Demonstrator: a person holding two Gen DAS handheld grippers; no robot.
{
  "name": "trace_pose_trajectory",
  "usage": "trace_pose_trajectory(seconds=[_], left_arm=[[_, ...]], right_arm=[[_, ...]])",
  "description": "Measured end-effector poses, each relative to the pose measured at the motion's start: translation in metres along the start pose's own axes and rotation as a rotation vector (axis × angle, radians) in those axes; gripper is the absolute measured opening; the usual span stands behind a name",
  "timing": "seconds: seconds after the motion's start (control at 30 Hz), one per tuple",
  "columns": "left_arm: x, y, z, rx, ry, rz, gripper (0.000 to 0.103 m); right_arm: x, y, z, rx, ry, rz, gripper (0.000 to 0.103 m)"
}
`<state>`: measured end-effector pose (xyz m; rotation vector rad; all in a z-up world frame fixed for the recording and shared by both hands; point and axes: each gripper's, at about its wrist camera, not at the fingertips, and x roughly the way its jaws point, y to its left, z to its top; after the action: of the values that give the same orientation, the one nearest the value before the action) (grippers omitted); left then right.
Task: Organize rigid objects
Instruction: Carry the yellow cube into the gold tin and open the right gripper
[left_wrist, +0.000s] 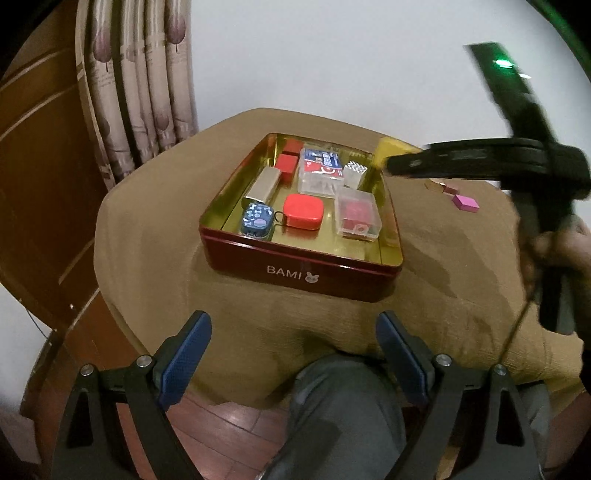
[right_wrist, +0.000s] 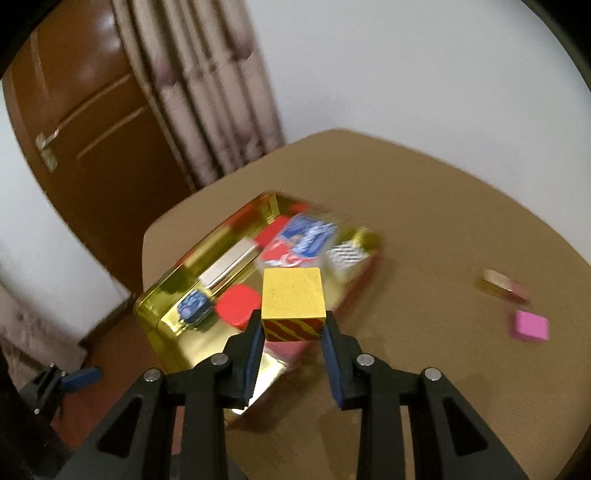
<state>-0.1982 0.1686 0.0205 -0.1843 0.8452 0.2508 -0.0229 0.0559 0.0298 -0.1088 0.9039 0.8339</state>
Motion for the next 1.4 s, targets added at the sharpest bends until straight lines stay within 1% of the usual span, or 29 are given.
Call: trace_pose_trajectory(seconds=[0.03, 0.1, 0.2, 0.23, 0.3, 0.43, 0.5, 0.57, 0.67, 0.7, 0.77, 0.83, 0.87, 0.9, 1.0, 1.13, 1.2, 1.23, 1.3, 1.33, 1.4], left_arm=[[0.001, 0.001, 0.000, -0.004, 0.005, -0.004, 0.088], [0.002, 0.002, 0.001, -0.012, 0.011, -0.014, 0.088], [0.003, 0.003, 0.001, -0.023, 0.020, -0.022, 0.088], [0.004, 0.004, 0.001, -0.026, 0.025, -0.028, 0.088], [0.005, 0.004, 0.001, -0.031, 0.031, -0.031, 0.088], [0.006, 0.008, 0.002, -0.045, 0.042, -0.043, 0.088], [0.008, 0.009, 0.002, -0.051, 0.047, -0.047, 0.088], [0.009, 0.011, 0.002, -0.064, 0.056, -0.053, 0.088], [0.013, 0.014, 0.004, -0.080, 0.075, -0.064, 0.088], [0.014, 0.015, 0.004, -0.083, 0.079, -0.065, 0.088], [0.015, 0.016, 0.003, -0.089, 0.083, -0.066, 0.088], [0.015, 0.016, 0.003, -0.094, 0.082, -0.070, 0.088], [0.014, 0.017, 0.004, -0.093, 0.078, -0.069, 0.088], [0.014, 0.016, 0.004, -0.089, 0.073, -0.065, 0.088], [0.012, 0.015, 0.003, -0.070, 0.065, -0.058, 0.088], [0.010, 0.008, 0.002, -0.039, 0.055, -0.046, 0.088], [0.007, 0.004, 0.000, -0.020, 0.043, -0.041, 0.088], [0.006, 0.003, 0.000, -0.010, 0.039, -0.039, 0.088], [0.005, -0.002, -0.002, 0.018, 0.035, -0.040, 0.088], [0.004, -0.006, -0.003, 0.037, 0.035, -0.042, 0.088], [0.002, -0.017, -0.006, 0.080, 0.030, -0.053, 0.088]], right_arm=[[0.012, 0.005, 0.002, -0.007, 0.033, 0.015, 0.030], [0.025, 0.012, 0.004, -0.026, 0.055, 0.029, 0.030], [0.048, 0.035, 0.018, -0.079, 0.082, 0.046, 0.030], [0.058, 0.038, 0.025, -0.086, 0.093, 0.049, 0.030], [0.066, 0.044, 0.026, -0.089, 0.121, 0.066, 0.030], [0.098, 0.053, 0.041, -0.111, 0.169, 0.081, 0.030], [0.110, 0.054, 0.044, -0.116, 0.189, 0.069, 0.030], [0.120, 0.052, 0.046, -0.101, 0.211, 0.087, 0.030], [0.131, 0.049, 0.045, -0.095, 0.228, 0.060, 0.030], [0.132, 0.047, 0.046, -0.088, 0.227, 0.063, 0.030], [0.137, 0.042, 0.048, -0.069, 0.235, 0.047, 0.030], [0.145, 0.040, 0.047, -0.063, 0.268, 0.035, 0.030], [0.145, 0.039, 0.046, -0.055, 0.264, 0.041, 0.031], [0.143, 0.038, 0.045, -0.051, 0.256, 0.049, 0.032], [0.124, 0.035, 0.044, -0.051, 0.196, 0.057, 0.034], [0.076, 0.026, 0.043, -0.055, 0.042, 0.069, 0.034], [0.041, 0.014, 0.033, -0.043, -0.052, 0.045, 0.037], [0.019, 0.002, 0.022, -0.023, -0.106, 0.012, 0.038], [-0.008, -0.024, 0.003, 0.013, -0.169, -0.083, 0.040], [-0.023, -0.044, -0.015, 0.027, -0.199, -0.182, 0.040], [-0.039, -0.075, -0.044, 0.047, -0.211, -0.330, 0.040]])
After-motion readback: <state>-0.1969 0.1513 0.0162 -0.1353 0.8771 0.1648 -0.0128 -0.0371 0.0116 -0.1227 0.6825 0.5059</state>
